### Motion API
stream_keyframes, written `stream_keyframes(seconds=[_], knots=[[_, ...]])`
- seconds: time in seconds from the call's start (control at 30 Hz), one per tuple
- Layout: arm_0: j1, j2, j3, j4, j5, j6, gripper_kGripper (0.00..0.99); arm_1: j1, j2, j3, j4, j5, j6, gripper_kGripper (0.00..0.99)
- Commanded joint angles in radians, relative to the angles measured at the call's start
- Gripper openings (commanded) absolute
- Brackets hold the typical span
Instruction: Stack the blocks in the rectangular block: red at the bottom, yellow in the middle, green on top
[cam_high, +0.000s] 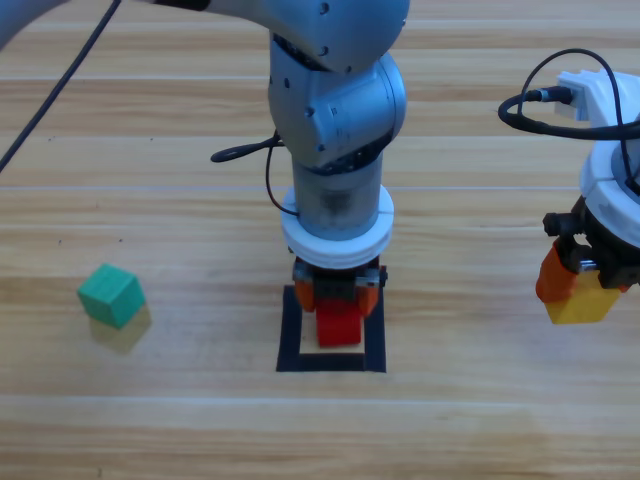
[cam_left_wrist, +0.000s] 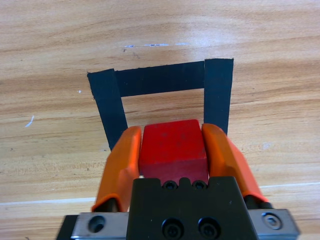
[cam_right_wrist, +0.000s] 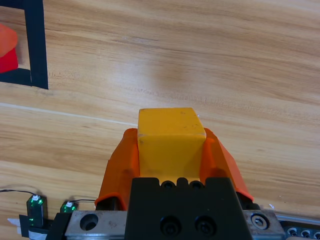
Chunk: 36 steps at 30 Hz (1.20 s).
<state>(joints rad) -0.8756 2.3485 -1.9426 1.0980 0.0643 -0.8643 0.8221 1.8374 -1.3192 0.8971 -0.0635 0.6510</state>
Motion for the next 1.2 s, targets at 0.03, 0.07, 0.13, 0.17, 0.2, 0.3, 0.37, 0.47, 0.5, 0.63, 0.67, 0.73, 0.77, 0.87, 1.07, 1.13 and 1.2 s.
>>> stream_keyframes(seconds=[0.03, 0.07, 0.13, 0.17, 0.2, 0.3, 0.37, 0.47, 0.5, 0.63, 0.67, 0.73, 0.77, 0.87, 1.07, 1.13, 1.2], knots=[[0.010, 0.002, 0.022, -0.013, 0.009, -0.027, 0.989, 0.029, -0.032, 0.023, -0.010, 0.011, -0.008, 0.000], [0.010, -0.001, 0.022, -0.013, 0.011, -0.025, 0.990, 0.029, -0.032, 0.024, -0.010, 0.011, -0.008, 0.000], [0.010, -0.008, 0.024, -0.012, 0.014, -0.025, 0.990, 0.029, -0.032, 0.024, -0.009, 0.011, -0.008, 0.000], [0.010, -0.015, 0.031, -0.012, 0.014, -0.025, 0.990, 0.029, -0.032, 0.024, -0.009, 0.013, -0.008, 0.000], [0.010, -0.023, 0.036, -0.012, 0.014, -0.025, 0.990, 0.029, -0.032, 0.024, -0.010, 0.014, -0.007, 0.000], [0.010, -0.034, 0.036, -0.012, 0.015, -0.022, 0.990, 0.034, -0.033, 0.021, -0.010, 0.019, 0.009, 0.000], [0.010, -0.051, 0.017, -0.010, 0.015, -0.013, 0.990, 0.065, -0.035, 0.008, -0.007, -0.004, 0.024, 0.000], [0.010, -0.098, -0.038, 0.028, 0.032, -0.007, 0.990, 0.106, -0.012, -0.046, 0.034, -0.022, 0.045, 0.000], [0.012, -0.124, -0.071, 0.060, 0.048, -0.005, 0.990, 0.118, 0.016, -0.086, 0.069, -0.025, 0.062, 0.000], [0.044, -0.239, -0.183, 0.206, 0.140, -0.032, 0.990, 0.143, 0.123, -0.235, 0.189, -0.015, 0.088, 0.000], [0.073, -0.290, -0.173, 0.215, 0.154, -0.024, 0.990, 0.154, 0.152, -0.279, 0.220, -0.007, 0.091, 0.000], [0.135, -0.382, -0.130, 0.217, 0.172, 0.005, 0.990, 0.172, 0.184, -0.338, 0.246, 0.008, 0.094, 0.000], [0.162, -0.423, -0.113, 0.215, 0.186, 0.022, 0.990, 0.177, 0.197, -0.362, 0.255, 0.017, 0.101, 0.000], [0.256, -0.518, -0.022, 0.209, 0.197, 0.062, 0.989, 0.192, 0.255, -0.460, 0.301, 0.036, 0.121, 0.000], [0.395, -0.630, 0.159, 0.194, 0.178, 0.027, 0.990, 0.209, 0.416, -0.690, 0.408, 0.074, 0.144, 0.000], [0.405, -0.630, 0.202, 0.195, 0.166, -0.051, 0.990, 0.213, 0.467, -0.759, 0.441, 0.082, 0.145, 0.000], [0.405, -0.612, 0.217, 0.198, 0.155, -0.116, 0.990, 0.216, 0.517, -0.822, 0.471, 0.083, 0.145, 0.000]])
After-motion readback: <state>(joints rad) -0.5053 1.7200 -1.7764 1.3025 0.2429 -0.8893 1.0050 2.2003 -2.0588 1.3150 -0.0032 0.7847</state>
